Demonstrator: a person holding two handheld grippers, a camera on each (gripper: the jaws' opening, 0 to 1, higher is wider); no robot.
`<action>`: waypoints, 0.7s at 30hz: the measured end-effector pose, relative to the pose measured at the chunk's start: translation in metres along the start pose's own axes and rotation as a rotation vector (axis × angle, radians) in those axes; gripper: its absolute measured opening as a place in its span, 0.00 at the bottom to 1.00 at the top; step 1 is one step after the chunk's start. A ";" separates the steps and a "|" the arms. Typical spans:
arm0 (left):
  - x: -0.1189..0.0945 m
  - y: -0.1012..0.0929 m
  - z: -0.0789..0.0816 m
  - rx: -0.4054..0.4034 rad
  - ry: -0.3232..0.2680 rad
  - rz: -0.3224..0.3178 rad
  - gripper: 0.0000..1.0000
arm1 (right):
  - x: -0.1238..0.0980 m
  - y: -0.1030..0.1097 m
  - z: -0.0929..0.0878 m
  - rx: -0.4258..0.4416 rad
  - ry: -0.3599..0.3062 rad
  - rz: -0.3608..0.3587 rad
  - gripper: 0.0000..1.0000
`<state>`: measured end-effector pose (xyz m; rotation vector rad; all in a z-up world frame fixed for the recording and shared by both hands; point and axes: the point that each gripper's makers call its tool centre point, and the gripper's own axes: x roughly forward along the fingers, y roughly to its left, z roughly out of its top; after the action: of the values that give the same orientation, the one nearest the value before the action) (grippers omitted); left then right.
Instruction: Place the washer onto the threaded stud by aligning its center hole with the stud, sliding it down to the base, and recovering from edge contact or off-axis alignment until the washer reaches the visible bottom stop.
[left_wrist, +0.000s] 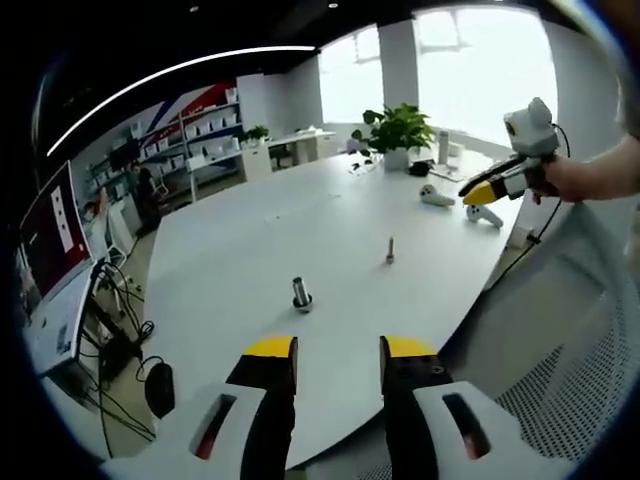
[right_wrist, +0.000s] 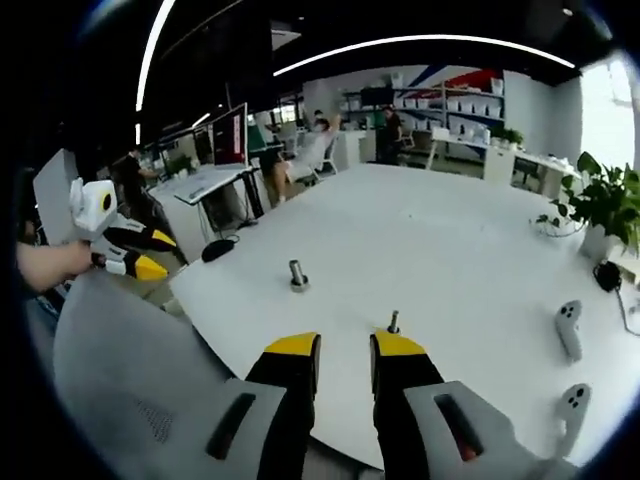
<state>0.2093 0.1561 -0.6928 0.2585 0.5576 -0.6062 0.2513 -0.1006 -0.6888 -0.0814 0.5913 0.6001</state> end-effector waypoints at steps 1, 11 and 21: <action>0.000 0.000 0.000 -0.001 0.000 0.001 0.31 | -0.002 0.001 -0.002 0.017 -0.004 0.000 0.22; -0.001 0.001 0.001 -0.005 -0.007 0.007 0.31 | -0.015 0.007 0.000 -0.027 -0.050 -0.052 0.22; -0.001 0.000 0.002 -0.012 -0.013 0.003 0.31 | -0.018 -0.011 0.000 0.024 -0.074 -0.120 0.24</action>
<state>0.2094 0.1562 -0.6905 0.2435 0.5484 -0.6011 0.2456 -0.1185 -0.6800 -0.0712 0.5181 0.4772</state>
